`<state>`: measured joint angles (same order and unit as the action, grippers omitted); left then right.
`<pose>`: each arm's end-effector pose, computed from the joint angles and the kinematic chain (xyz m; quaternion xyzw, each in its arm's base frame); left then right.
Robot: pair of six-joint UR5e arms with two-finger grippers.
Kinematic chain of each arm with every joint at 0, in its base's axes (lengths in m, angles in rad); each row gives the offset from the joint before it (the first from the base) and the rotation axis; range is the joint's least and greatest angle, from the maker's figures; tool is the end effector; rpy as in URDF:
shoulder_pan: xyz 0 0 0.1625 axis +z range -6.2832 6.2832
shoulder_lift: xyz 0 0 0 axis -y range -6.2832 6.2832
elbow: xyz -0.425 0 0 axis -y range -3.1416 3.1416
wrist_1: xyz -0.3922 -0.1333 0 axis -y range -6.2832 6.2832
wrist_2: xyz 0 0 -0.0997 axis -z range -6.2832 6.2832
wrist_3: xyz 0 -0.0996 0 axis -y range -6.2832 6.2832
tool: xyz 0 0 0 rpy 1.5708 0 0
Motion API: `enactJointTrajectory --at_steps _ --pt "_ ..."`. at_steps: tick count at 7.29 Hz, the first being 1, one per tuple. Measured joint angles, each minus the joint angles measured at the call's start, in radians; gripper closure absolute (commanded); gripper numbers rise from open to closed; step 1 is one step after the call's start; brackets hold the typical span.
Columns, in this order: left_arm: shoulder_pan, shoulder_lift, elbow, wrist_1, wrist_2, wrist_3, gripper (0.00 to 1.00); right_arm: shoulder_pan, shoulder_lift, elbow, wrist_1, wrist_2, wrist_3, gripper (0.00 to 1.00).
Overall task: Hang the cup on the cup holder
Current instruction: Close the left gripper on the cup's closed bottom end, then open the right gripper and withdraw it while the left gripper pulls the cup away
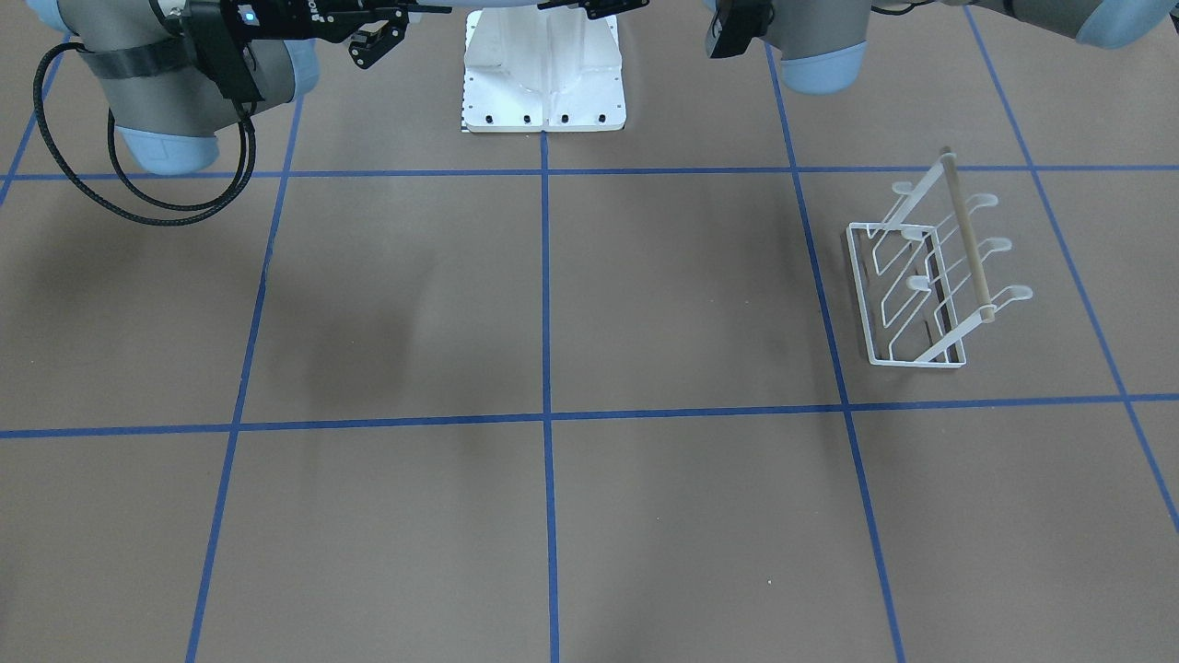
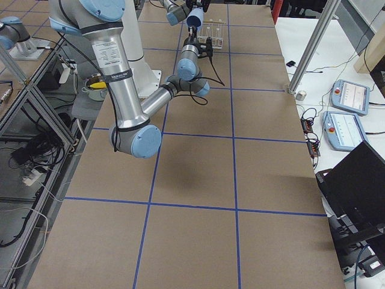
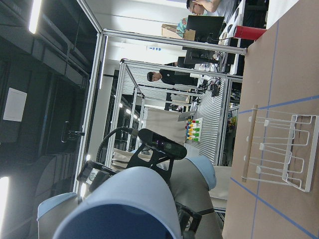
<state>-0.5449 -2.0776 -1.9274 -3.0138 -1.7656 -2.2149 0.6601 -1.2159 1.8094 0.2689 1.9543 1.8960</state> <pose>0.3400 -0.3394 0.0965 -0.0845 0.9067 -0.1524 0.3842 -0.3023 -0.3562 0.2067 0.0883 -0.9189 0.0035 0.3845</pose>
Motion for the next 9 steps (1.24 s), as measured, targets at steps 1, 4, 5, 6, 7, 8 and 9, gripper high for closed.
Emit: enactJointTrajectory --at_steps 1,4,5,6,7,8,9 --pt "0.0 0.0 0.0 0.0 0.0 0.003 0.21 0.0 0.0 0.0 0.001 0.0 0.0 1.0" --pt "0.003 0.0 -0.015 -0.002 0.0 -0.004 1.0 -0.008 0.0 0.002 0.002 -0.005 0.002 0.0" --pt "0.006 0.0 -0.019 -0.002 -0.001 -0.007 1.0 -0.015 0.0 0.007 0.003 -0.015 0.005 0.0" --pt "0.008 0.001 -0.023 0.0 -0.002 -0.01 1.0 -0.021 -0.001 0.015 0.003 -0.028 0.008 0.0" --pt "0.009 0.001 -0.029 0.003 -0.002 -0.01 1.0 -0.025 -0.001 0.025 0.002 -0.038 0.011 0.0" --pt "0.009 0.002 -0.033 0.004 -0.003 -0.01 1.0 -0.025 -0.002 0.032 0.002 -0.044 0.013 0.0" --pt "0.009 0.006 -0.037 0.004 -0.005 -0.009 1.0 -0.025 -0.006 0.036 0.001 -0.046 0.014 0.0"
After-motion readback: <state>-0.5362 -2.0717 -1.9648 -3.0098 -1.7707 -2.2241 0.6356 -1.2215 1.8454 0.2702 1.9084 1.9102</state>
